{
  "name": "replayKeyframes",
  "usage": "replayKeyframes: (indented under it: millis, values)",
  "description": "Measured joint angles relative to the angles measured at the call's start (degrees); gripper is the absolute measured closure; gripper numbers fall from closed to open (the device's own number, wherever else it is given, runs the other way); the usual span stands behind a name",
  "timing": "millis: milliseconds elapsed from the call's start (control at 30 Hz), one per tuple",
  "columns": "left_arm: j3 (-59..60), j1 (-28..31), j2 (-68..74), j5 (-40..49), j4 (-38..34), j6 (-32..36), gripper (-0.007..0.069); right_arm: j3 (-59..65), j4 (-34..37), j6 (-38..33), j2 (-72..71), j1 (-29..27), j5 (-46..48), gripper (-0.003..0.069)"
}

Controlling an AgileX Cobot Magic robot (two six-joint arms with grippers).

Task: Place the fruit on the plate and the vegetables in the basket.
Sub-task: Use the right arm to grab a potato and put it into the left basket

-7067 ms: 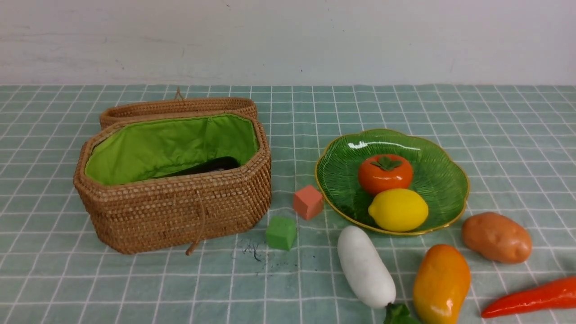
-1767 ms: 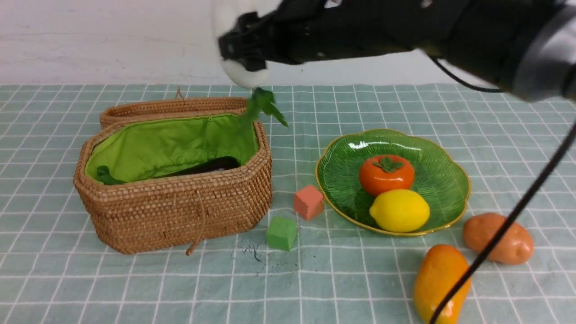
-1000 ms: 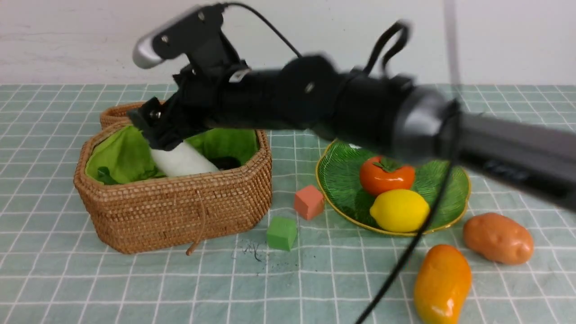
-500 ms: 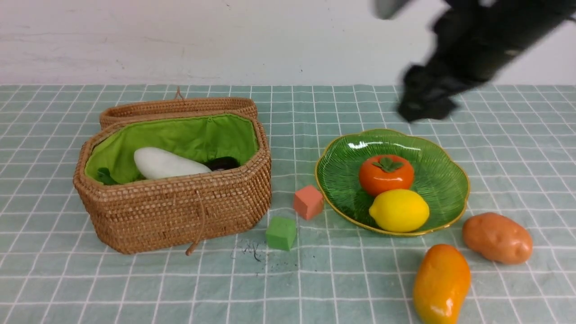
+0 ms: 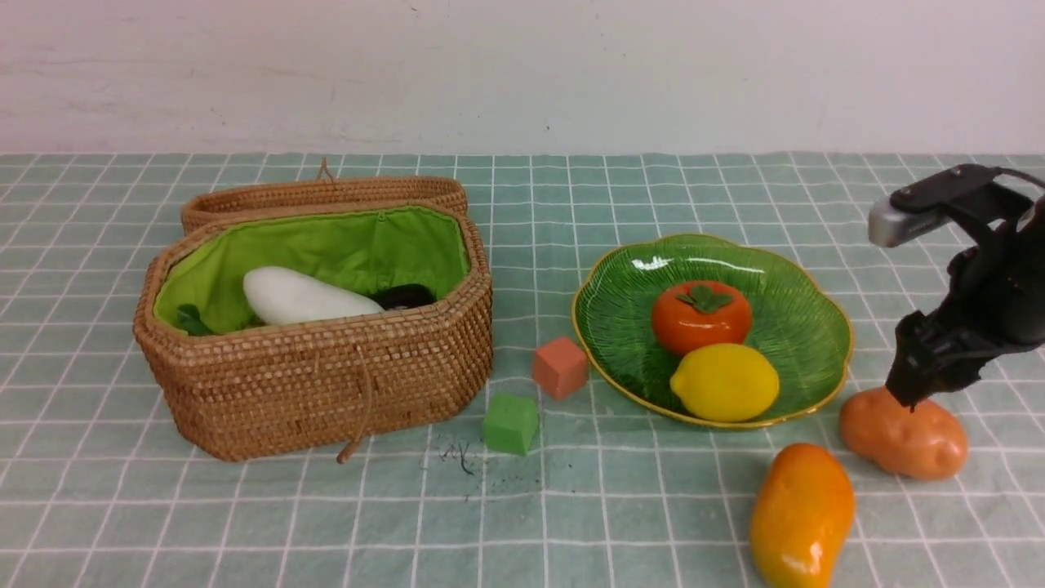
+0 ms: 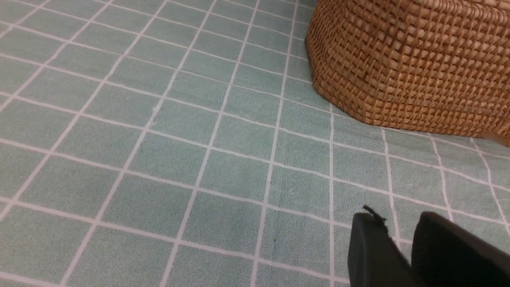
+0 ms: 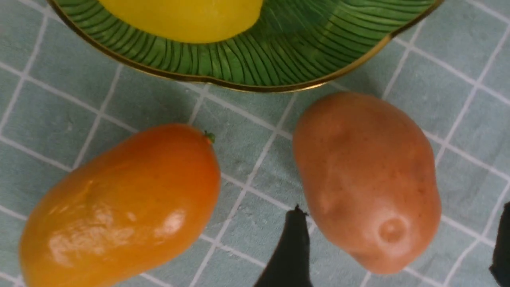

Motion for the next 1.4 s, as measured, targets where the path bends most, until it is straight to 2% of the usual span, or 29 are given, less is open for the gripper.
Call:
replayKeyframes:
  millis: [200,467,633,767,867,933,1000,1033,1100,1167,1233,1400]
  values:
    - [0.0,0.0,0.0,0.0,0.0,0.0,0.046,-0.1,-4.5,-2.6,10.0,0.0,-3.2,0.0032]
    - [0.0,0.0,0.0,0.0,0.0,0.0,0.046,-0.8,-4.4,-1.9,10.8,0.0,-2.1,0.0048]
    - [0.0,0.0,0.0,0.0,0.0,0.0,0.046,-1.1,-5.7,4.0,7.5,0.0,2.8,0.0048]
    - [0.0,0.0,0.0,0.0,0.0,0.0,0.0459,-7.0,-4.4,8.2,0.6,-0.1,4.4,0.0048]
    - [0.0,0.0,0.0,0.0,0.0,0.0,0.0458,-13.3,6.2,7.1,-2.2,1.2,4.3,0.0048]
    - [0.0,0.0,0.0,0.0,0.0,0.0,0.0458,-16.9,15.7,3.4,-2.3,3.6,3.4,0.0048]
    - [0.0,0.0,0.0,0.0,0.0,0.0,0.0458,-18.3,21.0,0.8,-2.0,5.3,2.6,0.0048]
    - [0.0,0.0,0.0,0.0,0.0,0.0,0.0456,-20.1,28.4,-4.0,-1.2,8.3,1.1,0.0048]
    - [0.0,0.0,0.0,0.0,0.0,0.0,0.0454,-21.6,38.9,-13.1,0.8,13.9,-2.8,0.0048]
    - [0.0,0.0,0.0,0.0,0.0,0.0,0.0452,-22.4,45.4,-20.2,3.2,18.3,-7.3,0.0048]
    - [0.0,0.0,0.0,0.0,0.1,0.0,0.0449,-23.4,53.6,-29.7,7.7,24.8,-17.0,0.0048]
    - [0.0,0.0,0.0,0.0,0.1,0.0,0.0449,-25.1,64.2,-44.9,17.8,34.9,-38.2,0.0048]
